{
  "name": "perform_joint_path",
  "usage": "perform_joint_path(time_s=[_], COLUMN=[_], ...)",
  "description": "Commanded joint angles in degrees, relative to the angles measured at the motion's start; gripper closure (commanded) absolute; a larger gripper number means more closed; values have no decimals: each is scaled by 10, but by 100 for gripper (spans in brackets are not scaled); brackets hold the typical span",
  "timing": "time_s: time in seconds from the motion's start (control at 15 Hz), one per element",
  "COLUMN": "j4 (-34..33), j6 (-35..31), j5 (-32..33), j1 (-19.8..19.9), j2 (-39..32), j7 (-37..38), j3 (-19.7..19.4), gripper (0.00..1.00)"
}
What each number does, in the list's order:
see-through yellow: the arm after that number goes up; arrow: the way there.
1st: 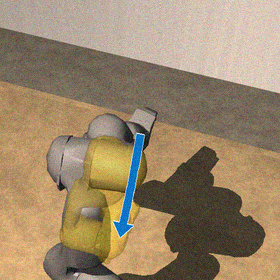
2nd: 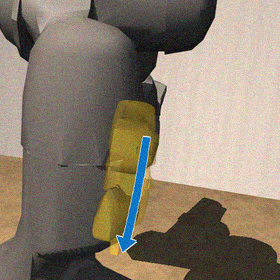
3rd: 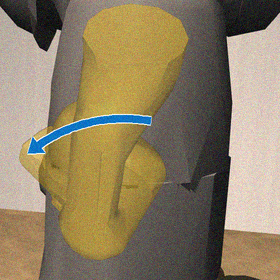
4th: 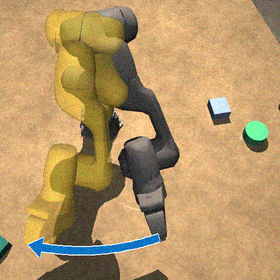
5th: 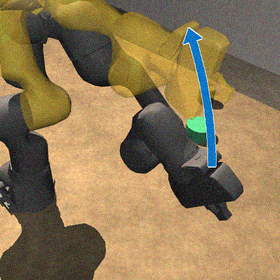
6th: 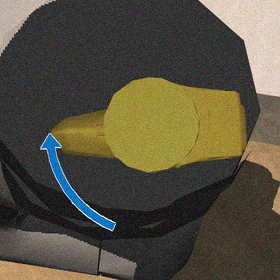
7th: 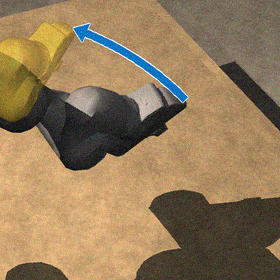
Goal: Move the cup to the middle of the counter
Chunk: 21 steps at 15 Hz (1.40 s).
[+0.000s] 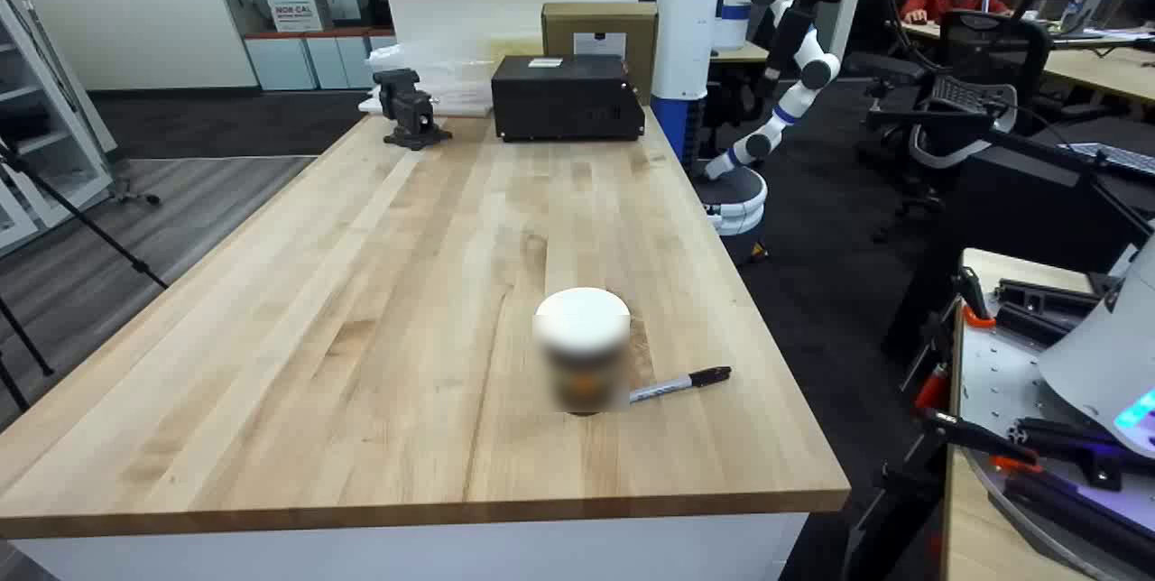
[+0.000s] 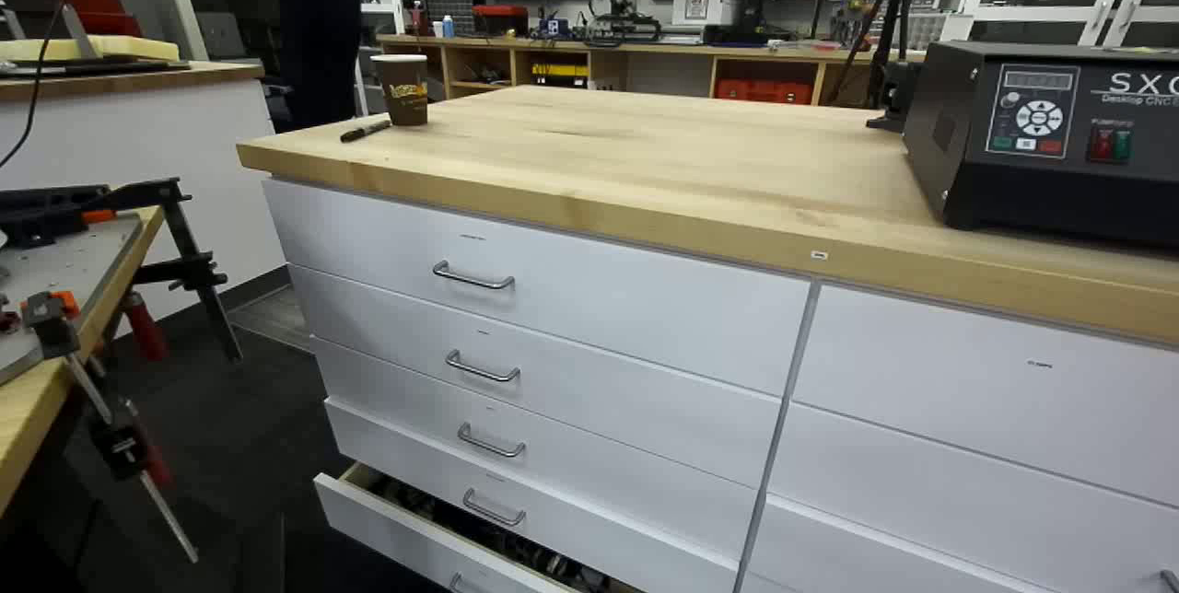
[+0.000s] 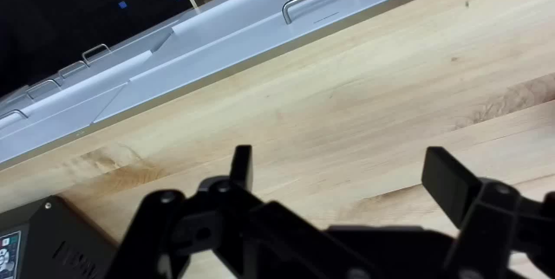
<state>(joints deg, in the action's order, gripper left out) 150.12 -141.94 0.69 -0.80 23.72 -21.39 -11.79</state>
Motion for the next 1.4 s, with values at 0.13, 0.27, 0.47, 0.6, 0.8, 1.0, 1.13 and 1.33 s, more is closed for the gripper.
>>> perform_joint_path(time_s=[0.13, 0.27, 0.47, 0.6, 0.8, 1.0, 1.13, 1.33], j4=[-1, -1, -1, -3, -13, -23, -43, -83], j6=[2, 2, 2, 4, 8, 20, 36, 68], j5=[-4, -4, -4, -5, -9, -12, -16, -28], j1=[6, 6, 6, 4, -2, -14, -24, -41], j2=[0, 0, 0, -5, -20, -39, -62, -101], j7=[-2, -2, -2, 1, 1, 4, 2, -5], j3=[7, 7, 7, 10, 16, 33, 46, 66], gripper=[0, 0, 0, 0, 0, 0, 0, 0])
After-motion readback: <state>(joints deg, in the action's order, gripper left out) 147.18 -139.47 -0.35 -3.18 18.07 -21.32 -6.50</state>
